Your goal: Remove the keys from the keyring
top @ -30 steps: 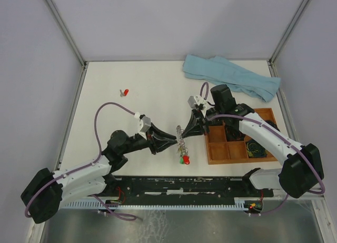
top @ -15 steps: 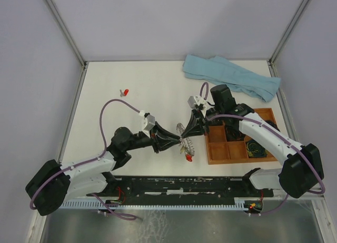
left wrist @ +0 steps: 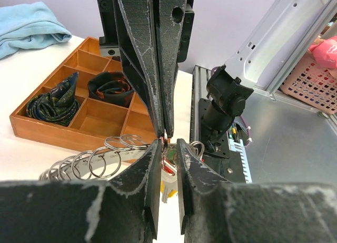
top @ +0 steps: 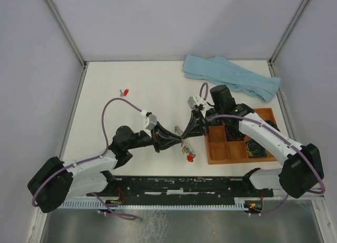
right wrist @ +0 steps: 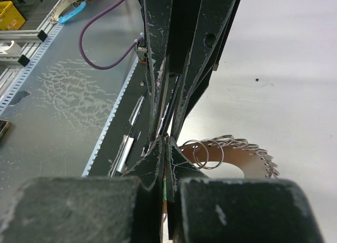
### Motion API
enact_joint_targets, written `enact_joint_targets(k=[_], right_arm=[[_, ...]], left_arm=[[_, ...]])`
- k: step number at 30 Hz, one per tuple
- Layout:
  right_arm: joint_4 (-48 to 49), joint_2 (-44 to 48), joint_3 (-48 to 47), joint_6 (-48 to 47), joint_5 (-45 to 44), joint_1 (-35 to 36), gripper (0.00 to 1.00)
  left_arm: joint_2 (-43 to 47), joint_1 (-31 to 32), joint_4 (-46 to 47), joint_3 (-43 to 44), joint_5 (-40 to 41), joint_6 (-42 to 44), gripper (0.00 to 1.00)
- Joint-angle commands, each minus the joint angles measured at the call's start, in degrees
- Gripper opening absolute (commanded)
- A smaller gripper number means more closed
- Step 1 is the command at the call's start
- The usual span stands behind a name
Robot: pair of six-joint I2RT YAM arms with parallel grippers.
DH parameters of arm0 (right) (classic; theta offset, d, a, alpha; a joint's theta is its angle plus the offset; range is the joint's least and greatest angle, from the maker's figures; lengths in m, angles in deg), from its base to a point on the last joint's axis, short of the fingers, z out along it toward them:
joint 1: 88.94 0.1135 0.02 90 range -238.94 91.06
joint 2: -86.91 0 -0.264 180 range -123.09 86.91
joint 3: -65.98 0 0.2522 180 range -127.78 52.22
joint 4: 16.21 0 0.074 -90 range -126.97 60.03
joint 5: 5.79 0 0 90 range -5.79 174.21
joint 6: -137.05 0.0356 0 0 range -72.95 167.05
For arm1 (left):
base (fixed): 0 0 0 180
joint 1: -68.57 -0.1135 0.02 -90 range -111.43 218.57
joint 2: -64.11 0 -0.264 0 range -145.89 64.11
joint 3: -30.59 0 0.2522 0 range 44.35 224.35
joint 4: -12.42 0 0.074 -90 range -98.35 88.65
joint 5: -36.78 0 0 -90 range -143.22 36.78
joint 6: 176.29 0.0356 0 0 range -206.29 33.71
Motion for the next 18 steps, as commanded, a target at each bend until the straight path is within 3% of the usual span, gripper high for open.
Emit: enact_joint_targets(k=[1,7,13,18], right_arm=[[1.7,0.7,-3.1,-0.9,3.6,0.2,0.01],[1.7,0.6,-3.1,-0.9,3.5,0.1,0.01],[1.6,0.6,-3.1,-0.8,3.3,0.1,0.01],[1.1,0.7,-3.2,-1.1,1.1,0.1,0.01]], left_arm=[[-0.7,0.4,3.0,2.7,-1.6,-1.1,0.23],[-1.2,0.6,2.6,3.0,-1.7,-0.9,0.22],[-1.7,0.6,1.2,3.6,-2.1,-0.5,0.03],[0.4,0.5,-6.0,5.0,-1.4,2.0,0.03]])
